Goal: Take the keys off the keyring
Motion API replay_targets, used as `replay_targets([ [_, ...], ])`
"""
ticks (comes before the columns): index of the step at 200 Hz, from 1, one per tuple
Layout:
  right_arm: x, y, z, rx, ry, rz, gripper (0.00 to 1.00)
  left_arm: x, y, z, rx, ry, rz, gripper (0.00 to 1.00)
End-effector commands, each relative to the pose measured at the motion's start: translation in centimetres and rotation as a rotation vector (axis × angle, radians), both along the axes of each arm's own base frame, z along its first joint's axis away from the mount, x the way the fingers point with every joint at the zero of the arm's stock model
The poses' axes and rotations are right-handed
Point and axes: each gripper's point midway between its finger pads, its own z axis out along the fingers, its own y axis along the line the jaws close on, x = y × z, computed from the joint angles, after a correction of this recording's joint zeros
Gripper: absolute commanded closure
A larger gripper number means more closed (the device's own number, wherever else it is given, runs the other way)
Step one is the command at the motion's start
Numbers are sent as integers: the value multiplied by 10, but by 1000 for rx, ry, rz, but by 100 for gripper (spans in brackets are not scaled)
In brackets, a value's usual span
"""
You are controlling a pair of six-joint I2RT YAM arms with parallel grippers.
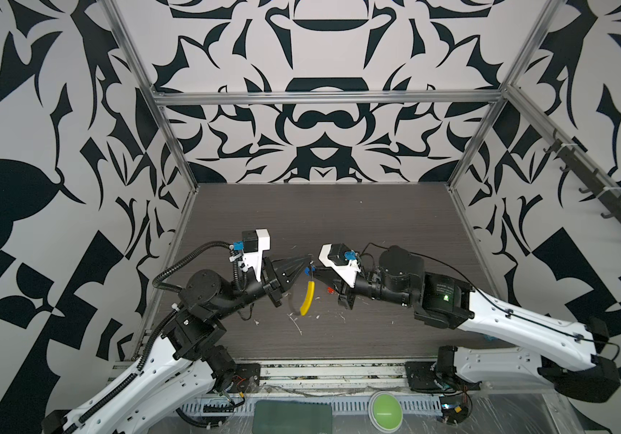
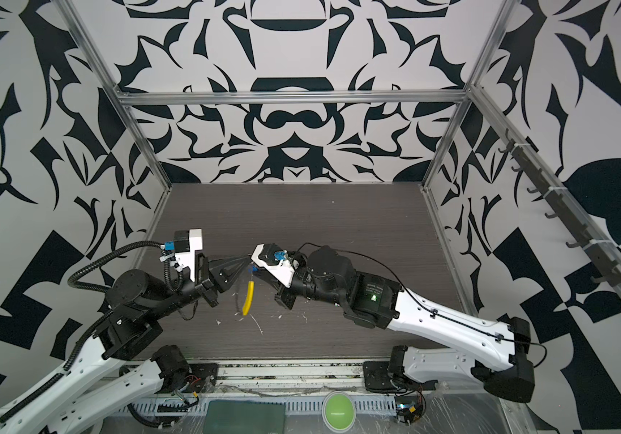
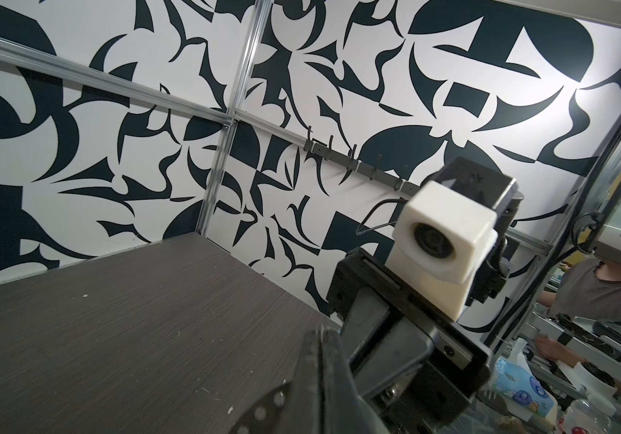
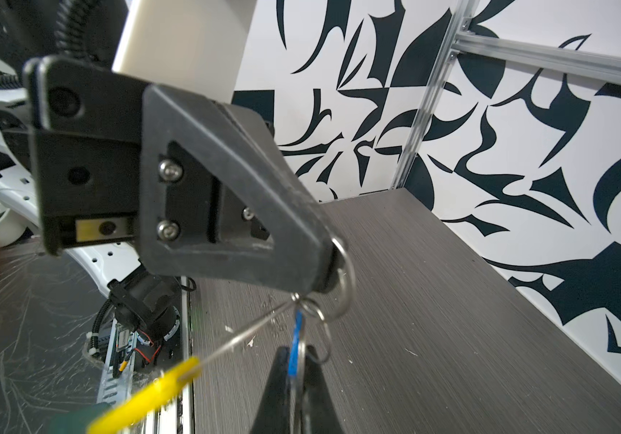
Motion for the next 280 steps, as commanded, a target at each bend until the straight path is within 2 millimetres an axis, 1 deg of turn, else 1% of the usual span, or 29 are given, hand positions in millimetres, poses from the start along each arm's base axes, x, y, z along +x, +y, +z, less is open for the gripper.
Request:
replay_targets([
  [1, -21, 8, 6, -17, -14, 106, 100, -2, 5, 12, -51, -35, 10, 100],
  [56, -29, 14, -6, -46, 29, 150, 100, -10, 8, 14, -50, -59, -12, 100],
  [81, -31, 11, -5, -49, 39, 154, 100, -13, 6, 13, -29, -58, -29, 100],
  [101, -32, 5, -1, -49, 36, 146, 78, -16, 7, 11, -14, -59, -38, 100],
  [113, -31, -1, 1, -34, 25, 131, 68, -16, 7, 10, -10, -55, -39, 100],
  [129, -26, -12, 6, 0, 15, 104, 61, -17, 8, 9, -7, -52, -38, 100],
  [138, -21, -18, 7, 20, 24, 91, 59, -18, 10, 9, -8, -53, -37, 100],
  [147, -16, -24, 13, 57, 44, 90, 58, -19, 10, 9, -7, -52, -38, 100],
  [169, -10, -40, 37, 170, 78, 116, 56, -21, 11, 10, -12, -51, -47, 100],
  [184, -7, -45, 53, 243, 93, 142, 55, -23, 10, 11, -18, -53, -61, 100],
  [201, -4, -44, 69, 310, 123, 182, 55, -25, 8, 10, -19, -51, -81, 100],
  [210, -6, -40, 74, 330, 151, 229, 56, -26, 7, 10, -17, -47, -93, 100],
  [237, -14, -25, 79, 347, 215, 347, 56, -28, 5, 10, -20, -46, -105, 100],
  [257, -18, -21, 78, 353, 245, 397, 56, -28, 6, 9, -21, -47, -104, 100],
  [280, -19, -17, 73, 351, 282, 418, 56, -28, 6, 9, -22, -47, -102, 100],
])
